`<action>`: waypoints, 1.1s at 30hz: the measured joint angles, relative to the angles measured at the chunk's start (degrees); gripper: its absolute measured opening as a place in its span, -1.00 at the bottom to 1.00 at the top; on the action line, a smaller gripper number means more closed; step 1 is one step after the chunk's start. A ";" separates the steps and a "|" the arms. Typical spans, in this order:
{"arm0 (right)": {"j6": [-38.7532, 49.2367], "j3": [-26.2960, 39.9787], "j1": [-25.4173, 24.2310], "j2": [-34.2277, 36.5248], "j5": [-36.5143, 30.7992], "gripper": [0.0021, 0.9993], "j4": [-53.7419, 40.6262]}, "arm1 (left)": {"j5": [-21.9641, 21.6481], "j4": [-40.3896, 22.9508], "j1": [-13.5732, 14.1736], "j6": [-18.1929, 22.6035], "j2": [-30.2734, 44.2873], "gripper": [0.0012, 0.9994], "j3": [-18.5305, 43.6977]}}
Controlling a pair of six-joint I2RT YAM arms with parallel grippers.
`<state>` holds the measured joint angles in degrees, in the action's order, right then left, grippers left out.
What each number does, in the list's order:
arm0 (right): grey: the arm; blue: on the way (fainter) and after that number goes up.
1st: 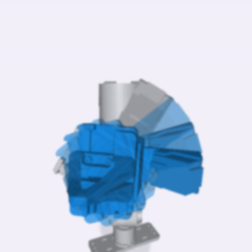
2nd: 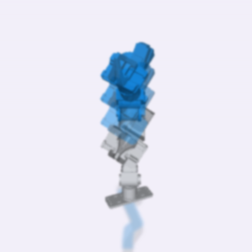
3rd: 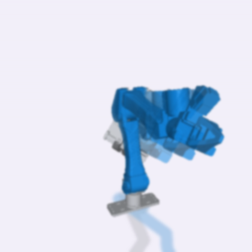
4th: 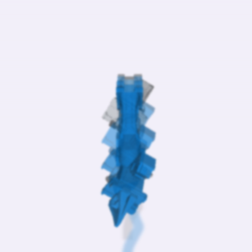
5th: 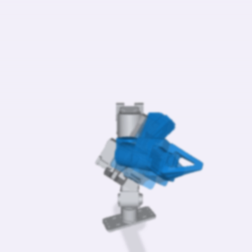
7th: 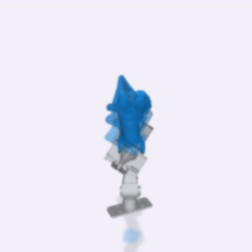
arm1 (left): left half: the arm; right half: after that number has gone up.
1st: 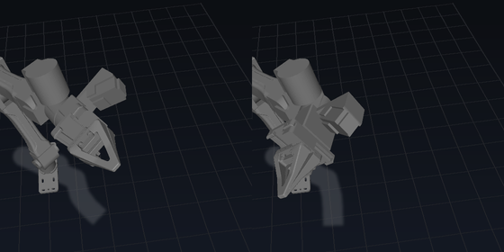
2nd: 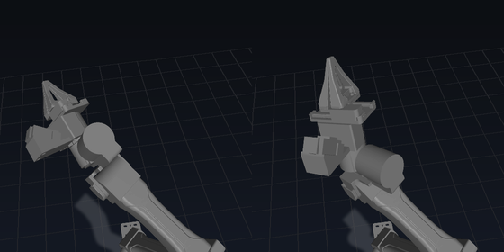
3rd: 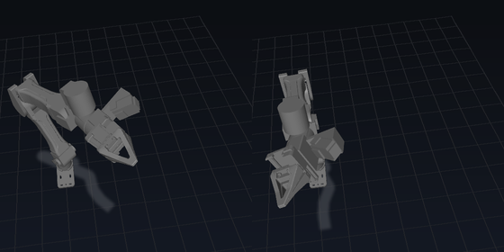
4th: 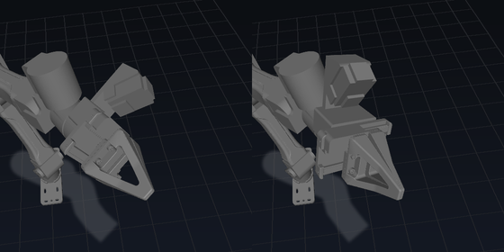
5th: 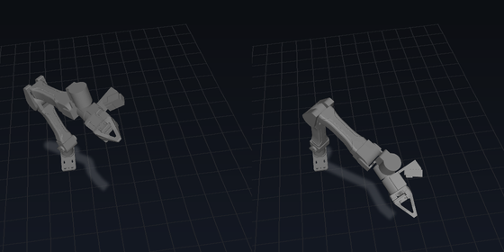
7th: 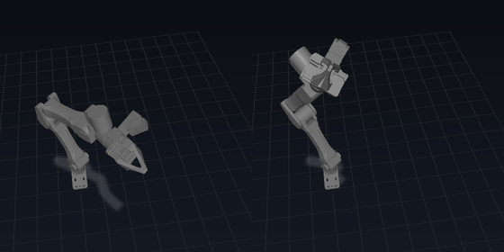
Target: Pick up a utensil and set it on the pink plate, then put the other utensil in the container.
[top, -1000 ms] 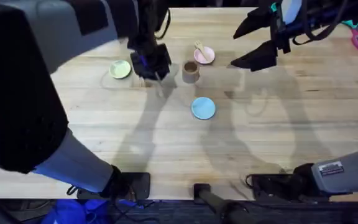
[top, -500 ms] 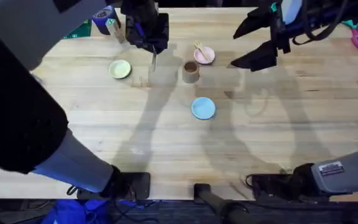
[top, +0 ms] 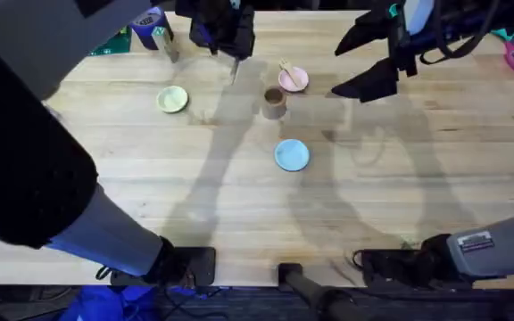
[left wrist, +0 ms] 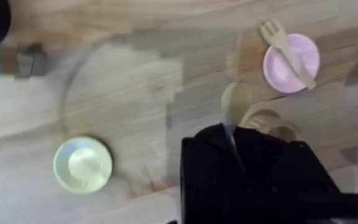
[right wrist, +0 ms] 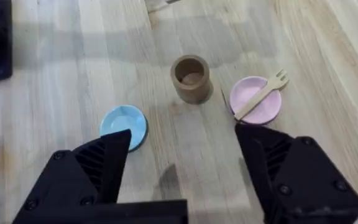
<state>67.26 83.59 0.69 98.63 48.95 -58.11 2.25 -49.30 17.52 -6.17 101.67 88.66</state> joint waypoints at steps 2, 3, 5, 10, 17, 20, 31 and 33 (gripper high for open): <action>0.00 0.00 0.00 0.00 0.00 1.00 0.01 | 1.97 1.69 -0.10 2.17 0.00 -0.92 0.00; 0.00 0.00 0.00 0.00 0.00 0.99 0.00 | 3.03 2.30 -0.20 3.15 0.00 -0.92 0.00; 0.00 0.00 0.00 0.00 0.00 1.00 0.00 | 5.93 3.55 -0.53 5.27 0.01 -0.92 0.00; 0.00 0.00 0.00 0.00 -0.02 1.00 0.01 | 14.44 6.46 -2.29 10.71 0.02 -0.92 0.00; 0.00 0.00 0.00 0.00 -0.08 1.00 0.01 | 24.86 10.26 -3.96 19.02 0.00 -0.92 0.00; 0.00 0.00 0.00 0.00 -0.09 1.00 0.00 | 30.43 11.04 -3.88 23.30 0.00 -0.92 0.00; 0.00 0.02 0.00 0.00 -0.09 1.00 0.00 | 44.72 11.39 -4.17 35.37 0.02 -0.92 0.00; 0.00 0.00 0.00 0.00 -0.09 0.99 0.00 | 48.52 11.39 -4.99 37.49 0.00 -0.92 0.00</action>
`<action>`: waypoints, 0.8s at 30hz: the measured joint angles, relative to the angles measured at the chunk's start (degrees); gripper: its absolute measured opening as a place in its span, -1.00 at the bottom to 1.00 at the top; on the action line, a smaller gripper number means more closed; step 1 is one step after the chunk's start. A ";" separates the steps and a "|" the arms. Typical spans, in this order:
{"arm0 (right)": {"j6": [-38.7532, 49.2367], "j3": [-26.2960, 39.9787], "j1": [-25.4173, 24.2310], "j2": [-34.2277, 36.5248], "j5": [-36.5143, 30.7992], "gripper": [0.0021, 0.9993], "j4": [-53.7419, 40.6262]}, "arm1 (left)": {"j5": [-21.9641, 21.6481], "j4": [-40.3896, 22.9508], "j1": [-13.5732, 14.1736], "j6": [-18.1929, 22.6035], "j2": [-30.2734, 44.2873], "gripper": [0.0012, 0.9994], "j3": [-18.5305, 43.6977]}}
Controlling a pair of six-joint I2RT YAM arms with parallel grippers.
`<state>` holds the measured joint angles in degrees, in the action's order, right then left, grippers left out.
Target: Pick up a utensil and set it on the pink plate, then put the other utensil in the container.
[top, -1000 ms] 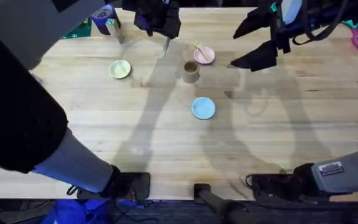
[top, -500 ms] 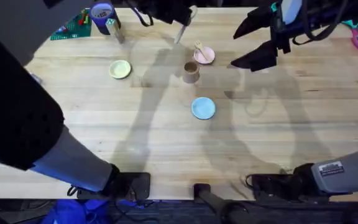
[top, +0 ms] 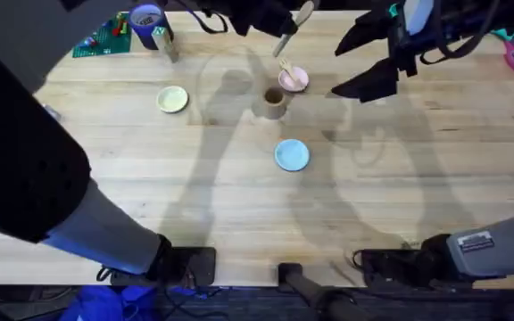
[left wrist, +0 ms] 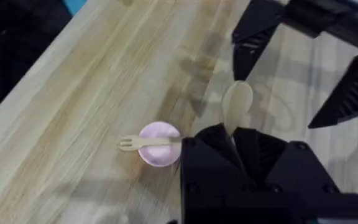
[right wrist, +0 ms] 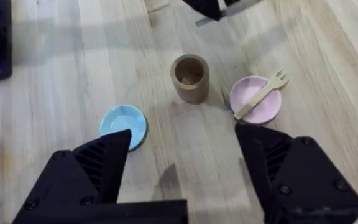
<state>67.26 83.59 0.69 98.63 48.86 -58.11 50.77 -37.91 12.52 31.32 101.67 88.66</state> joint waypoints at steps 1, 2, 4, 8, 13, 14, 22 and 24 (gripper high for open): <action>0.00 0.00 0.00 0.00 0.00 0.99 0.00 | 1.81 0.00 -0.70 0.73 0.00 -0.92 0.00; 0.00 0.00 0.00 0.00 0.00 0.99 0.00 | 3.62 0.00 -1.56 1.38 0.00 -0.92 0.00; 0.00 0.00 0.00 0.02 0.01 0.99 0.02 | 7.24 0.02 -3.52 2.48 0.00 -0.92 0.00; 0.00 0.00 0.00 0.00 0.00 1.00 0.00 | 13.92 0.00 -6.50 5.35 0.00 -0.92 0.00; 0.00 0.00 0.00 0.01 0.00 1.00 0.01 | 17.56 -0.12 -5.99 8.36 0.00 -0.92 -0.07; 0.00 0.00 0.00 0.00 0.00 1.00 0.00 | 17.97 -0.11 -5.85 9.02 0.00 -0.92 -0.21; 0.00 0.00 0.00 0.01 0.00 1.00 -0.22 | 19.58 2.99 -5.65 11.82 0.00 -0.92 -6.94; 0.00 0.02 0.00 0.02 0.00 1.00 -0.26 | 19.82 4.85 -5.65 12.03 0.00 -0.92 -8.56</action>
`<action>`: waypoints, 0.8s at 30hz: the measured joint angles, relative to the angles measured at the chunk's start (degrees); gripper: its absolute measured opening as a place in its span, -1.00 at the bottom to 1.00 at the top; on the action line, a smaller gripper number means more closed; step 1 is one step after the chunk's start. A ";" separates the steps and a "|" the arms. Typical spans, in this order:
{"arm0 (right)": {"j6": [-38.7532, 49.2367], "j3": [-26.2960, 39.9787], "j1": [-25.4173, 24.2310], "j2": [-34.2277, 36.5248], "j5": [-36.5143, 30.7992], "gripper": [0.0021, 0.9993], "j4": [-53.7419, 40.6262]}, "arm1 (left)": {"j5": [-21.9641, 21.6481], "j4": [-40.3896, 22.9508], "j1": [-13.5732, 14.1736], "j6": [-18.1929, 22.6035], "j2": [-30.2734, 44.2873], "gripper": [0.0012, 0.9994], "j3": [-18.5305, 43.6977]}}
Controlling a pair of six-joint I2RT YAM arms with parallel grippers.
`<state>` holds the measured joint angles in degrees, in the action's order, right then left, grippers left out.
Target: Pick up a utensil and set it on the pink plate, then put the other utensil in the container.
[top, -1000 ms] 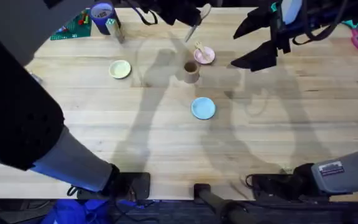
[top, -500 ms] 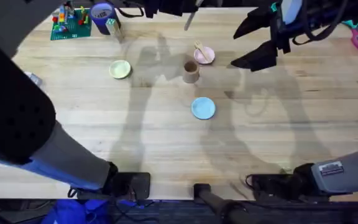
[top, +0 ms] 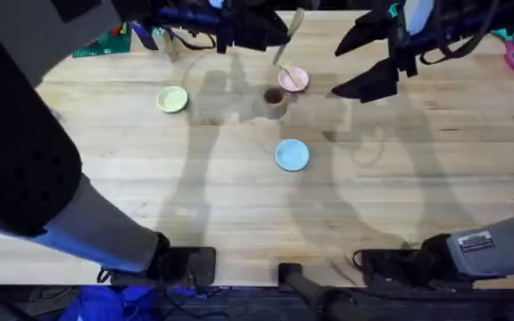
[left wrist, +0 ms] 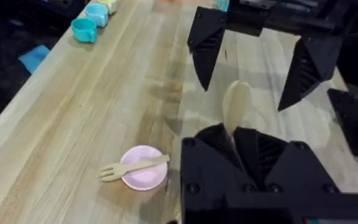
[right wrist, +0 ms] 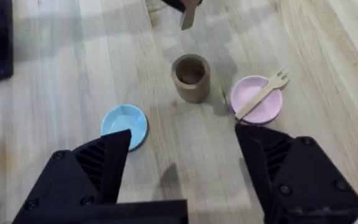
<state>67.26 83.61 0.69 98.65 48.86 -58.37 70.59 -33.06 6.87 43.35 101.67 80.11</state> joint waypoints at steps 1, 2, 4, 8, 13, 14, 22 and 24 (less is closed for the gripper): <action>0.00 -0.02 0.00 -0.02 0.00 1.00 -0.03 | 0.12 1.25 0.00 0.05 0.00 -0.92 -0.77; 0.00 -0.02 0.00 -0.02 0.00 1.00 -0.10 | 0.17 2.29 0.00 0.15 0.00 -0.92 -1.46; 0.00 -0.02 0.00 -0.02 0.00 0.99 -0.16 | 0.40 4.61 0.00 0.21 0.00 -0.92 -2.92; 0.00 -0.02 0.00 -0.02 0.00 0.99 -0.38 | 1.68 9.40 0.00 0.38 0.01 -0.92 -6.03; 0.00 -0.02 0.00 -0.02 0.00 0.99 -0.48 | 2.93 12.40 0.00 0.39 0.00 -0.92 -8.80; 0.00 -0.02 0.00 -0.02 0.00 0.99 -0.50 | 2.96 12.64 0.00 0.39 0.00 -0.92 -8.92; 0.00 -0.02 0.00 -0.02 0.00 1.00 -0.57 | -4.34 20.13 2.29 -6.96 0.00 -0.92 -8.95; 0.00 -0.01 0.00 -0.01 0.00 1.00 -0.70 | -5.99 20.86 3.20 -8.64 0.01 -0.92 -8.95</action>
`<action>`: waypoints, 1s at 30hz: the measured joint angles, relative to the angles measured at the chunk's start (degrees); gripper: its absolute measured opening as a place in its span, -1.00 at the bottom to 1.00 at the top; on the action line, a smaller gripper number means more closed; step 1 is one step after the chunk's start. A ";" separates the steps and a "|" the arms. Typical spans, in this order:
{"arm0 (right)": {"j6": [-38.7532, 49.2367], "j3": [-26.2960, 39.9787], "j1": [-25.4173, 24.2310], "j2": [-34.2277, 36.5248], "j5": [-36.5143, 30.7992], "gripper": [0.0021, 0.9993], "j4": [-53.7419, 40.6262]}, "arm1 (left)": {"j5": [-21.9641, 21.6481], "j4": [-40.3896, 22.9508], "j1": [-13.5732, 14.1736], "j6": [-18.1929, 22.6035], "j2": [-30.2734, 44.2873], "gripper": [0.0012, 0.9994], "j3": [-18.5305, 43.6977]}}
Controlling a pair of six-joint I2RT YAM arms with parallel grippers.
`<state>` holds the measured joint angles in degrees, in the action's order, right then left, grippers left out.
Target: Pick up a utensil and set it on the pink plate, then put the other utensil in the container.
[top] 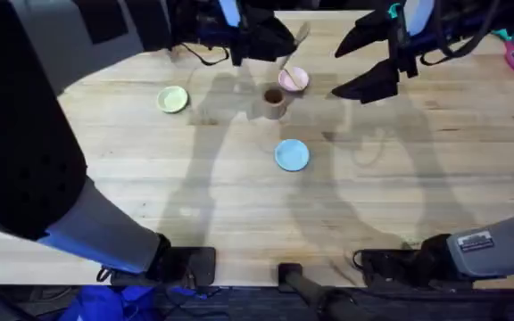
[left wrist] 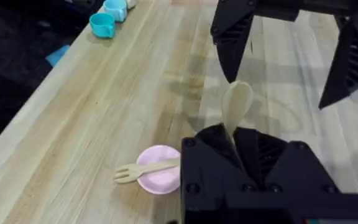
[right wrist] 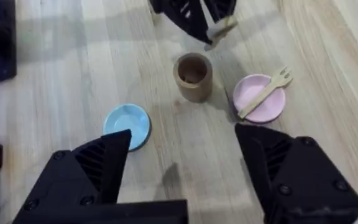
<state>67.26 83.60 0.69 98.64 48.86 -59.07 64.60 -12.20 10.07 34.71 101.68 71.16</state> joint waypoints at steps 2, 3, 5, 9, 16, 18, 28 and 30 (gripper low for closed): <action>0.00 -0.01 0.00 -0.01 0.00 1.00 -0.27 | -1.10 0.52 0.79 -1.28 -0.01 -0.92 0.00; 0.00 -0.01 0.00 -0.01 0.00 1.00 -0.36 | -1.46 0.68 1.04 -1.72 -0.01 -0.92 -0.02; 0.00 -0.01 0.00 -0.01 0.00 1.00 -0.37 | -1.93 0.98 1.26 -2.36 -0.01 -0.92 -0.24; 0.00 -0.01 0.00 0.00 0.00 1.00 -0.38 | -2.79 1.32 1.21 -3.11 0.00 -0.92 -1.39; 0.00 0.00 0.00 -0.01 -0.97 1.00 -0.39 | -2.50 5.66 1.20 -3.68 -0.01 -0.92 -4.45; 0.00 -0.01 0.00 -0.01 -1.29 1.00 -0.40 | -2.50 5.79 1.20 -3.71 -0.01 -0.92 -5.15; 0.00 -0.01 0.00 -0.01 -1.53 1.00 -0.43 | -2.46 5.66 1.20 -3.71 -0.01 -0.92 -6.50; 0.00 -0.01 0.00 -0.01 -1.53 1.00 -0.48 | -2.47 6.21 1.20 -3.70 -0.01 -0.92 -7.39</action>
<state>67.26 83.59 0.69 98.63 47.33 -59.55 62.13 -5.99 11.27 31.01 101.67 63.76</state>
